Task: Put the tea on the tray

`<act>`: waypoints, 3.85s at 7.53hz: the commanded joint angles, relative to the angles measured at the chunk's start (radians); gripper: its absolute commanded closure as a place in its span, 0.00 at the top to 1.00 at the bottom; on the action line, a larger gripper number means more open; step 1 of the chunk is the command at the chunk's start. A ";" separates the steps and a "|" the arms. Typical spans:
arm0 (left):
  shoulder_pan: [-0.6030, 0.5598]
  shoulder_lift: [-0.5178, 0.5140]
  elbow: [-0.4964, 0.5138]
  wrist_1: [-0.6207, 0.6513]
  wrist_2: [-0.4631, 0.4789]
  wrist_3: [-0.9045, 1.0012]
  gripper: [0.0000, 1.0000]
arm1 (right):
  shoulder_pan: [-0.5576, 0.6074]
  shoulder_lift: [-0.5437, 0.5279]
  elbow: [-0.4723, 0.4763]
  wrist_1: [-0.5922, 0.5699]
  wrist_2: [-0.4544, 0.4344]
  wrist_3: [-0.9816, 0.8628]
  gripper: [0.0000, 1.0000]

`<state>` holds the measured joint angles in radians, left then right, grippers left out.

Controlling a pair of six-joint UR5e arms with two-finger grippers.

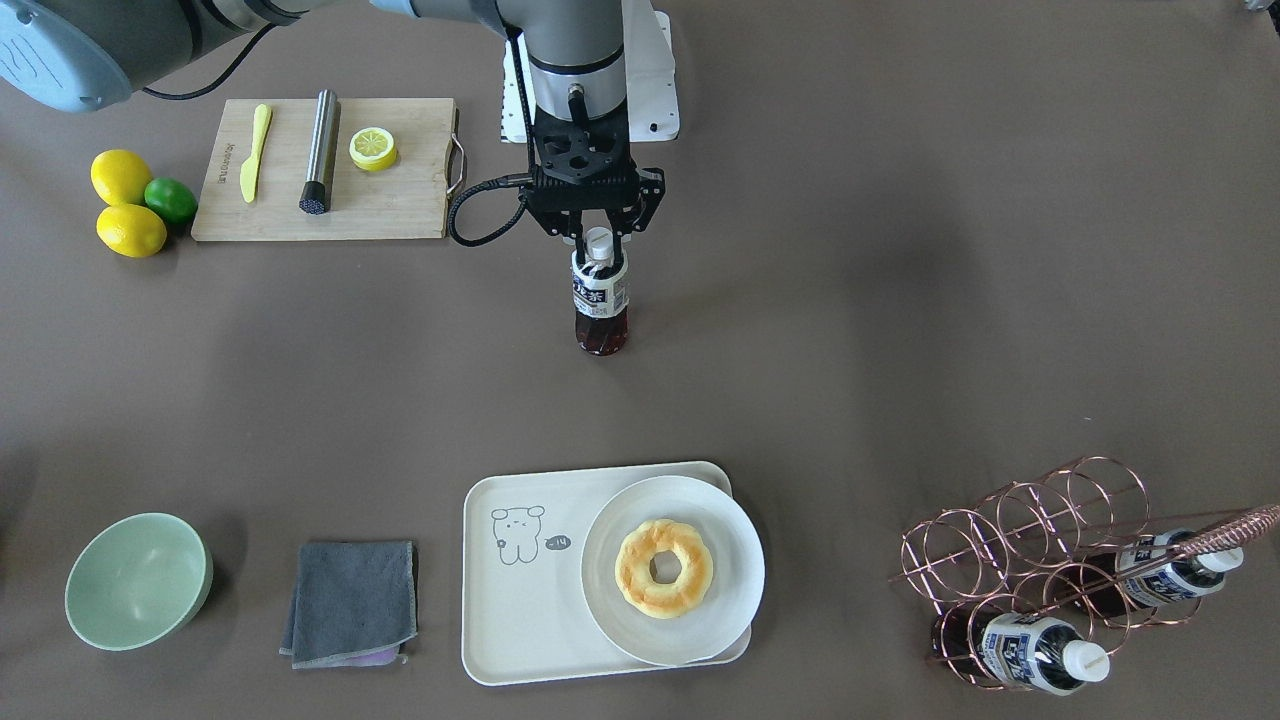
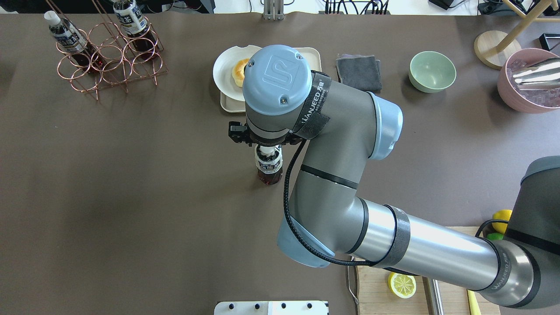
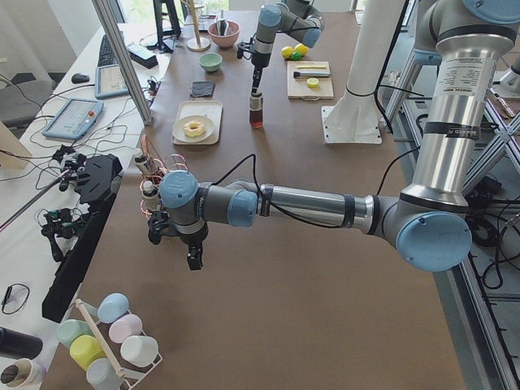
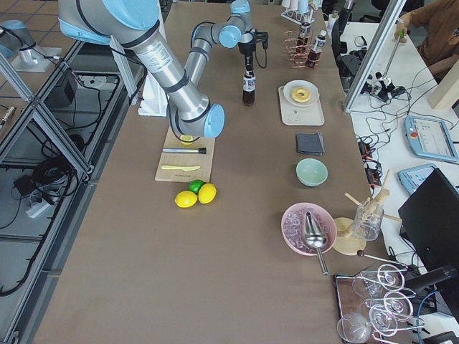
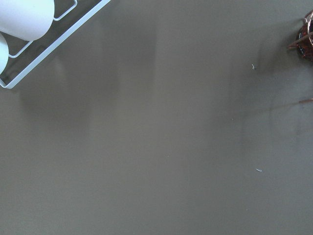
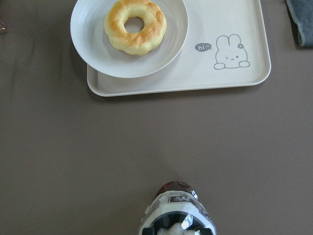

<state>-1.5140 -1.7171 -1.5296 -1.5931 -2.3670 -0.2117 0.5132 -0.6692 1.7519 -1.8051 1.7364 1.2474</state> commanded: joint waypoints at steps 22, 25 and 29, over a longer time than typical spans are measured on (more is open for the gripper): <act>0.003 -0.059 0.103 -0.071 0.002 0.002 0.97 | 0.346 0.172 -0.586 0.342 0.199 -0.258 1.00; 0.002 -0.058 0.105 -0.073 0.002 0.002 0.97 | 0.382 0.177 -0.498 0.264 0.255 -0.256 1.00; 0.002 -0.059 0.105 -0.074 0.002 0.002 0.97 | 0.497 0.046 -0.167 -0.073 0.310 -0.275 1.00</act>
<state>-1.5125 -1.7760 -1.4251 -1.6653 -2.3654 -0.2102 0.9516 -0.5105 1.4079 -1.7326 2.0362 0.9788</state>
